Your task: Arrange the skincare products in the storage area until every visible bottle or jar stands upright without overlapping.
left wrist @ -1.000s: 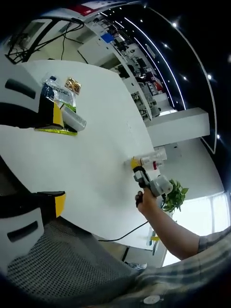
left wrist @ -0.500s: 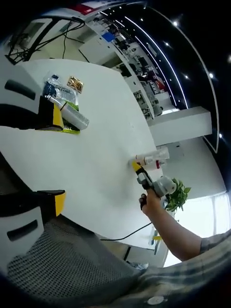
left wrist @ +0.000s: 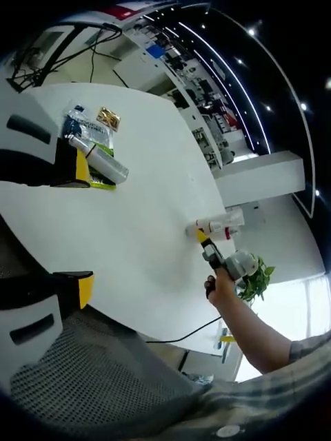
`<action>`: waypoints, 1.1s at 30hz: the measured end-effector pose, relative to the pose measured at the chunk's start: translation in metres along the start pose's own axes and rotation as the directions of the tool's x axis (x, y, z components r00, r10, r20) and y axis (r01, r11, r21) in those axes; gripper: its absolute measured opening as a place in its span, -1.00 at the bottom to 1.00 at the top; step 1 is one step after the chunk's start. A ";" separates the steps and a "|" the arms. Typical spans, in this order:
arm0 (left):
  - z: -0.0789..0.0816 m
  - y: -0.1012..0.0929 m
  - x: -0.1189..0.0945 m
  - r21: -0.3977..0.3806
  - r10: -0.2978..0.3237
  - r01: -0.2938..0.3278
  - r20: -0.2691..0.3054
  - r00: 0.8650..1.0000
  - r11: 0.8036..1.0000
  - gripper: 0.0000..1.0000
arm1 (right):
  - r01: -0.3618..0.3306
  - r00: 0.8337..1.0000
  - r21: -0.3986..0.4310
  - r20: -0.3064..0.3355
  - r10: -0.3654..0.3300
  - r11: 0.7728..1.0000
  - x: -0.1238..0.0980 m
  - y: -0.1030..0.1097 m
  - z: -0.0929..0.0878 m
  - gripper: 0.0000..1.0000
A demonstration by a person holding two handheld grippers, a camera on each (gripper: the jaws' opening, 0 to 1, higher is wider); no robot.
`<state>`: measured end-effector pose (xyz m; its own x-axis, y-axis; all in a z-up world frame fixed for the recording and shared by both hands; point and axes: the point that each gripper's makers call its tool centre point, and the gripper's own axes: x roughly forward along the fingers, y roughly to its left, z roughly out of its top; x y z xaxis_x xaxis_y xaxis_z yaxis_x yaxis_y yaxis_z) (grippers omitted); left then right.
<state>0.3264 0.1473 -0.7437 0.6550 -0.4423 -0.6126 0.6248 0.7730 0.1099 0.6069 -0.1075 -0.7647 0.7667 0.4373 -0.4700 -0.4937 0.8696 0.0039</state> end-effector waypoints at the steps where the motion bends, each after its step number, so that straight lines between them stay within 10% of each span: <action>1: 0.001 0.000 0.000 0.001 0.002 -0.002 0.004 1.000 1.000 -0.01 | 0.001 1.000 -0.001 -0.004 -0.001 1.000 0.000 0.000 -0.001 -0.65; 21: -0.001 0.002 -0.001 0.004 0.010 -0.010 -0.004 1.000 1.000 -0.01 | 0.016 0.999 -0.033 -0.048 -0.017 0.999 -0.011 0.006 -0.010 -0.58; 26: -0.001 0.003 -0.001 0.008 0.016 -0.016 -0.006 1.000 1.000 -0.01 | -0.136 0.990 -0.019 -0.032 0.135 0.991 -0.014 0.075 -0.013 -0.46; 33: -0.004 0.003 -0.001 0.036 0.025 -0.024 -0.021 0.999 0.999 -0.04 | -0.390 0.921 -0.132 -0.046 0.387 0.911 -0.009 0.184 0.004 -0.32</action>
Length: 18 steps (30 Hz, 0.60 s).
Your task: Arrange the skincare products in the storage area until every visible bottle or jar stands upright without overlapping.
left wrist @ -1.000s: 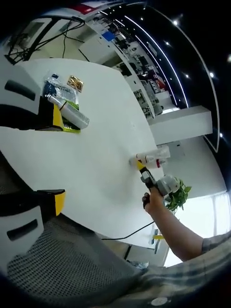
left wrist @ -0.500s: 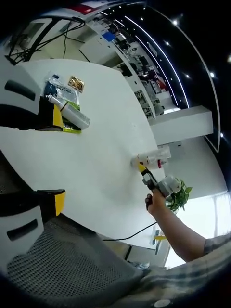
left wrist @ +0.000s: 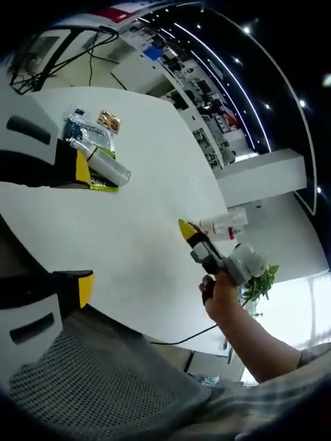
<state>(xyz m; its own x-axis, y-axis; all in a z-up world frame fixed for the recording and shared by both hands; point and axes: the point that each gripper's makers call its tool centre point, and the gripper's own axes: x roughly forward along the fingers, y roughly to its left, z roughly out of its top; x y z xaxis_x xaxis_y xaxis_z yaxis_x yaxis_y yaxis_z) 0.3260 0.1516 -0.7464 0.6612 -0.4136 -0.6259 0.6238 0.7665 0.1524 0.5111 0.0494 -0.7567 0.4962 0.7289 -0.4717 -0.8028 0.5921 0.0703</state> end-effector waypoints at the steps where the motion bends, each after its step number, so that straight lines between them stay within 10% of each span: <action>1: 0.000 0.000 0.000 0.003 0.003 -0.003 0.001 1.000 1.000 -0.05 | -0.057 0.998 -0.021 -0.003 0.057 0.998 0.009 0.017 0.007 -0.32; 10: -0.004 0.004 -0.001 0.024 0.025 -0.024 -0.018 1.000 0.999 -0.13 | -0.323 0.941 -0.263 -0.188 0.280 0.909 0.075 0.095 0.020 -0.17; 18: -0.005 0.009 -0.002 0.020 0.044 -0.043 -0.022 0.999 0.999 -0.17 | -0.451 0.873 -0.366 -0.371 0.316 0.814 0.108 0.127 0.005 -0.16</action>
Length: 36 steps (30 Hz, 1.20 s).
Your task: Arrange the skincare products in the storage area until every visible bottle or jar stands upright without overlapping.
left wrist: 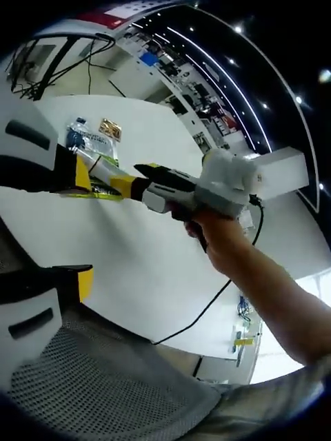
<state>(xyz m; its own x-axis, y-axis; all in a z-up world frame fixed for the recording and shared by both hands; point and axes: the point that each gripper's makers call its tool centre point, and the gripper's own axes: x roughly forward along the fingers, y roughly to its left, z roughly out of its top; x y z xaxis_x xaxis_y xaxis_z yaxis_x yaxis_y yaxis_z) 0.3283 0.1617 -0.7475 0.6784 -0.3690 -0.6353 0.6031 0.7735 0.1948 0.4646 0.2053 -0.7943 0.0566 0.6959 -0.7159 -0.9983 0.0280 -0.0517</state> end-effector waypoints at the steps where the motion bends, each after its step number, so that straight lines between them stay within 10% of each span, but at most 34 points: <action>1: 0.000 0.000 0.000 -0.001 0.002 -0.002 0.001 1.000 1.000 -0.17 | -0.005 1.000 -0.014 -0.015 0.005 1.000 0.003 0.001 -0.001 -0.17; 5: -0.002 0.003 -0.001 0.002 0.012 -0.012 -0.003 1.000 1.000 -0.22 | -0.008 0.994 -0.079 -0.108 -0.001 0.997 0.015 0.001 -0.013 -0.23; 15: 0.001 0.004 -0.003 0.031 0.021 -0.021 0.014 1.000 0.999 -0.21 | 0.037 0.995 -0.074 -0.091 -0.044 0.997 0.018 0.012 -0.011 -0.59; 24: 0.000 -0.001 -0.001 0.037 -0.010 0.010 0.004 1.000 0.999 -0.19 | 0.033 0.999 0.173 -0.005 -0.033 0.984 -0.010 0.034 -0.013 -0.63; 30: 0.013 -0.007 0.000 -0.033 -0.044 0.046 0.072 0.996 0.998 0.04 | 0.021 0.971 0.509 0.195 -0.139 0.861 -0.063 0.046 -0.015 -0.63; 36: 0.026 0.004 -0.003 -0.136 -0.044 0.060 0.123 0.991 0.989 0.27 | -0.084 0.879 0.745 0.369 -0.304 0.662 -0.127 0.056 -0.024 -0.63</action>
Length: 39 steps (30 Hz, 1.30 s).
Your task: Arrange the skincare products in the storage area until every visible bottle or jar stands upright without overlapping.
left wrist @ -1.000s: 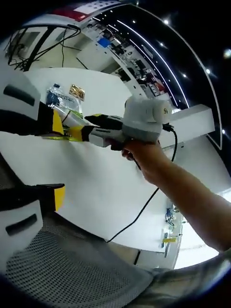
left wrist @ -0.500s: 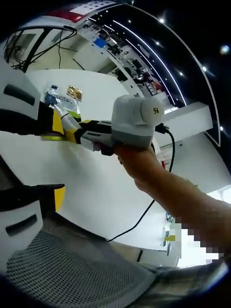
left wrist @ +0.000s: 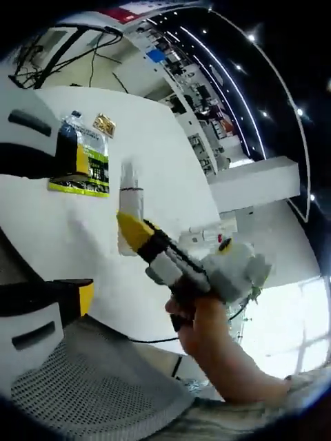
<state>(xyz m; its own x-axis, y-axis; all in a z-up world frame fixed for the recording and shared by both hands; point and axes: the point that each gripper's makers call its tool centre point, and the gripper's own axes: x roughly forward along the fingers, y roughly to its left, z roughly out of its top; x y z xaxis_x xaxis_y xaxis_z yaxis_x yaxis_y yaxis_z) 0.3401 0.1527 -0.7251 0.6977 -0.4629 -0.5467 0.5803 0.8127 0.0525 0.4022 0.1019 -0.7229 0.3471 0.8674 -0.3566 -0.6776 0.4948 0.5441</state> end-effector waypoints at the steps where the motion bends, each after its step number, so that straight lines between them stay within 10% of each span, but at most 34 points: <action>1: 0.006 0.007 -0.003 -0.042 0.024 -0.024 0.013 1.000 0.999 0.32 | 0.003 0.999 0.021 0.033 -0.003 1.000 -0.007 0.000 0.003 -0.63; 4: 0.033 0.023 -0.011 -0.263 0.089 -0.051 0.133 0.987 0.963 0.29 | -0.027 0.989 0.114 0.144 0.010 0.993 -0.026 0.010 0.015 -0.63; 7: 0.047 0.023 -0.007 -0.469 0.076 0.039 0.225 0.971 0.882 0.32 | -0.108 0.962 0.238 0.269 0.042 0.965 -0.039 0.024 0.025 -0.63; 9: 0.055 0.014 -0.002 -0.597 0.030 0.167 0.306 0.952 0.784 0.30 | -0.145 0.952 0.264 0.300 0.062 0.953 -0.044 0.031 0.022 -0.63; 10: 0.058 0.011 0.000 -0.688 0.023 0.239 0.349 0.937 0.685 0.27 | -0.130 0.963 0.241 0.262 0.064 0.962 -0.045 0.031 0.018 -0.63; 13: 0.065 0.003 0.001 -0.747 -0.005 0.364 0.435 0.900 0.556 0.16 | -0.142 0.957 0.254 0.281 0.067 0.957 -0.056 0.032 0.024 -0.63; 15: 0.071 -0.012 -0.001 -0.725 -0.103 0.434 0.454 0.885 0.536 0.02 | -0.171 0.940 0.266 0.332 0.077 0.949 -0.064 0.039 0.030 -0.63; 19: 0.085 -0.029 -0.008 -0.731 -0.141 0.526 0.522 0.841 0.434 -0.10 | -0.211 0.923 0.312 0.376 0.083 0.926 -0.077 0.044 0.035 -0.63; 24: 0.102 -0.041 -0.014 -0.704 -0.110 0.572 0.586 0.803 0.422 -0.02 | -0.278 0.903 0.342 0.413 0.122 0.898 -0.084 0.057 0.041 -0.63; 28: 0.107 -0.033 -0.016 -0.699 -0.089 0.611 0.628 0.773 0.372 0.00 | -0.329 0.902 0.337 0.388 0.189 0.882 -0.077 0.072 0.038 -0.63; 31: 0.119 -0.028 -0.026 -0.675 -0.054 0.667 0.689 0.723 0.315 0.01 | -0.371 0.910 0.369 0.328 0.254 0.852 -0.071 0.085 0.029 -0.63; 38: 0.115 -0.047 -0.016 -0.682 -0.152 0.665 0.654 0.741 0.304 -0.01 | -0.463 0.885 0.418 0.264 0.383 0.782 -0.066 0.110 0.018 -0.63; 39: 0.116 -0.050 -0.017 -0.688 -0.161 0.669 0.653 0.740 0.280 -0.04 | -0.457 0.889 0.445 0.221 0.400 0.770 -0.065 0.115 0.010 -0.63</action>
<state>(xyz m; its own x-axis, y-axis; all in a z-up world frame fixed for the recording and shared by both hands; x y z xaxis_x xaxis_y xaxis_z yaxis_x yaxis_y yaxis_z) 0.3481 0.0782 -0.6213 0.6971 -0.7045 0.1332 0.3400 0.1613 -0.9265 0.3083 0.1029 -0.6303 0.1809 0.9811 0.0689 -0.3914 0.0076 0.9202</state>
